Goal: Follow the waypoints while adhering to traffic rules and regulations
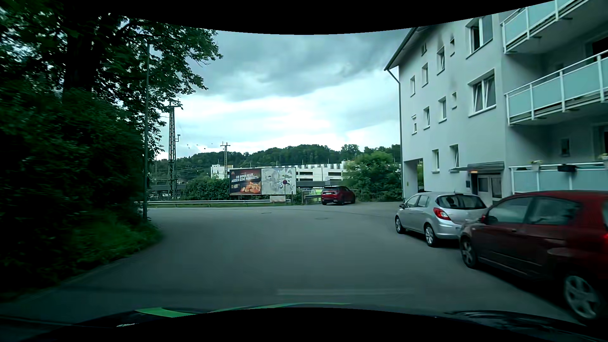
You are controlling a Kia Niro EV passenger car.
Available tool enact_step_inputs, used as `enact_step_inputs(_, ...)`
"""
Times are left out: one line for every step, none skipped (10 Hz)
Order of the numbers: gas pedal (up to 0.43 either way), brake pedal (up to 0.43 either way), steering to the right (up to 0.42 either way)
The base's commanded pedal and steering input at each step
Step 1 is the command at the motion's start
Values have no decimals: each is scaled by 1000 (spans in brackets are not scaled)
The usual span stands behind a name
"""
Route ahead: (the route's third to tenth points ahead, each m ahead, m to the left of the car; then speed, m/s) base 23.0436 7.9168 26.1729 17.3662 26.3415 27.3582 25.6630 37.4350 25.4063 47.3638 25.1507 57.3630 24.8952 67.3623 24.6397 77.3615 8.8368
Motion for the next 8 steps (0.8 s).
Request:
enact_step_inputs(0, 232, 1)
enact_step_inputs(0, 232, 1)
enact_step_inputs(0, 232, 0)
enact_step_inputs(0, 232, 0)
enact_step_inputs(0, 232, -7)
enact_step_inputs(0, 232, -24)
enact_step_inputs(0, 226, -46)
enact_step_inputs(0, 201, -72)
